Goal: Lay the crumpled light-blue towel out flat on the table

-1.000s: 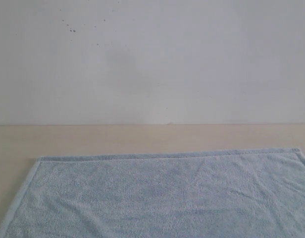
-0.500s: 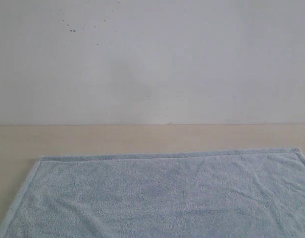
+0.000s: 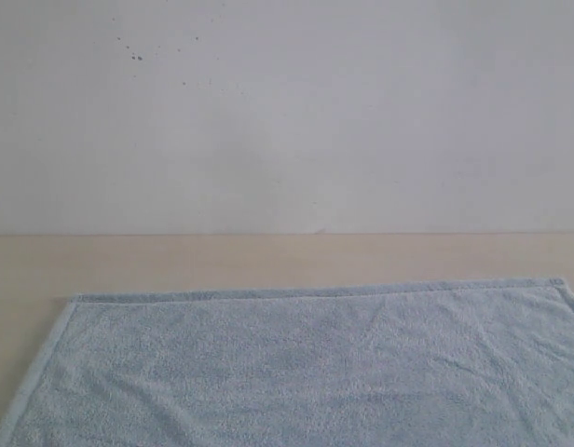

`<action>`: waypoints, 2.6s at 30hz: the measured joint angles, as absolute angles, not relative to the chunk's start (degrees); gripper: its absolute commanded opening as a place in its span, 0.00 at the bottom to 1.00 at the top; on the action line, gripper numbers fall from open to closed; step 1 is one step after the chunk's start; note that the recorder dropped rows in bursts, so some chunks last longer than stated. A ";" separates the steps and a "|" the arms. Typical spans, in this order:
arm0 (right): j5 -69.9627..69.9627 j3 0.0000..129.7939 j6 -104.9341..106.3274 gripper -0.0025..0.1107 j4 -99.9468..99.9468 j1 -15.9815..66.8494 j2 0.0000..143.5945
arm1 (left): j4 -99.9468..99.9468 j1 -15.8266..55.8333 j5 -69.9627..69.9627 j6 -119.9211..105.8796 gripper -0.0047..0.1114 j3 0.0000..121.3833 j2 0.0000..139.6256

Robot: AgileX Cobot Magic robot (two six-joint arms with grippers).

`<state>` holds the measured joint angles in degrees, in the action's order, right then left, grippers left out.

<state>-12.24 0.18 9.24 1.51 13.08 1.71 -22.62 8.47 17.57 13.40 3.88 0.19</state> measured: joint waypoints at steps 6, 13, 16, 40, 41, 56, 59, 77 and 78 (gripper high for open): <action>-11.46 -0.04 9.13 0.02 1.60 13.08 1.71 | -22.72 8.47 10.61 15.24 0.08 3.88 0.19; -11.33 -0.04 9.13 0.02 1.60 13.08 1.71 | -22.85 8.47 6.66 15.47 0.08 3.88 0.19; -11.33 -0.04 9.00 0.02 1.60 13.08 1.71 | -22.85 8.47 6.66 15.47 0.08 3.88 0.19; -20.92 -0.04 5.44 0.02 5.42 10.82 0.26 | -22.85 8.47 6.44 15.47 0.08 3.88 0.19; -20.92 -0.04 5.44 0.02 5.42 10.82 0.26 | -22.85 8.47 6.44 15.47 0.08 3.88 0.19; -21.04 -0.04 5.44 0.02 5.45 10.82 0.26 | 5.58 7.69 18.83 11.64 0.08 0.20 0.19; -21.14 -0.04 5.44 0.02 5.45 10.82 0.26 | 5.17 5.87 22.74 10.31 0.08 -0.04 0.19; -21.25 -0.04 5.44 0.02 5.55 10.82 0.26 | 3.03 1.35 23.52 9.34 0.08 -0.04 0.19; -21.25 -0.04 5.44 0.02 5.55 10.82 0.26 | 3.03 1.35 23.52 9.34 0.08 -0.04 0.19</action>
